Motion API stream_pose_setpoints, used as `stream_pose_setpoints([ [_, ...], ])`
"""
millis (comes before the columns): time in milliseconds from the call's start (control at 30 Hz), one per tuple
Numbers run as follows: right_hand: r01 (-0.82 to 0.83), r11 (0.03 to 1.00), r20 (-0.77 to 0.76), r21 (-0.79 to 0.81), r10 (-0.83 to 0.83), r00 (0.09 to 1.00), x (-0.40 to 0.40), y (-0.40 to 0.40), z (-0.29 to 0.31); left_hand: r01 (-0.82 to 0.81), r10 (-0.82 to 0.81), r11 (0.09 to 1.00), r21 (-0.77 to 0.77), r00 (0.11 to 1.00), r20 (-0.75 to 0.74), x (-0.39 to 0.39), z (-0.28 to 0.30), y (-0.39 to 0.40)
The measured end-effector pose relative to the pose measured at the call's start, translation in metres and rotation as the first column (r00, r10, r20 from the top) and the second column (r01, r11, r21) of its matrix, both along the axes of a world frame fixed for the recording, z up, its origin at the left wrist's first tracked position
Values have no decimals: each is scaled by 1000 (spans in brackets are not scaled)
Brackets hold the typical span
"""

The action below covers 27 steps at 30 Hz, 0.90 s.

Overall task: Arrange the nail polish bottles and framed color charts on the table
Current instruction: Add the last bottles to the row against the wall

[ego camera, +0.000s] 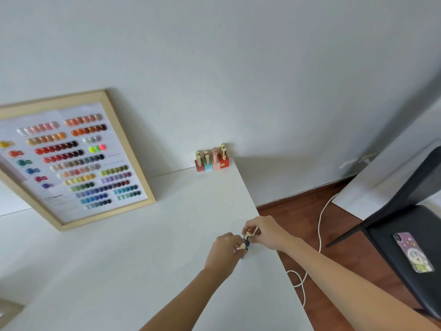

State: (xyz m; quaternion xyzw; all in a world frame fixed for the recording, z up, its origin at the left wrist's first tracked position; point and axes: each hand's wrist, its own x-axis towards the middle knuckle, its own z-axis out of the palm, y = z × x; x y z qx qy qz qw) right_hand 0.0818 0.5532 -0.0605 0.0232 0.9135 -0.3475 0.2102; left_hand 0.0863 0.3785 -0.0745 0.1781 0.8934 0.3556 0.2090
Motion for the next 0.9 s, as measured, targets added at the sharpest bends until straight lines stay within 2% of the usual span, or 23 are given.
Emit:
stream_pose_setpoints([
  [200,-25,999,-59,31,27,998,-4,-4,-2,-99,98,994,36,995,16,-10,-2,-27],
  [333,-19,1000,-105,20,21,994,-17,-11,0,-168,170,984,51,985,-31,-34,2,-51],
  [567,14,1000,-211,-15,-17,977,-61,-35,5,-278,282,959,46,950,-133,-103,13,-80],
  [900,80,995,-320,-53,-93,943,-144,-63,1,-321,314,947,-9,931,-189,-207,9,-78],
])
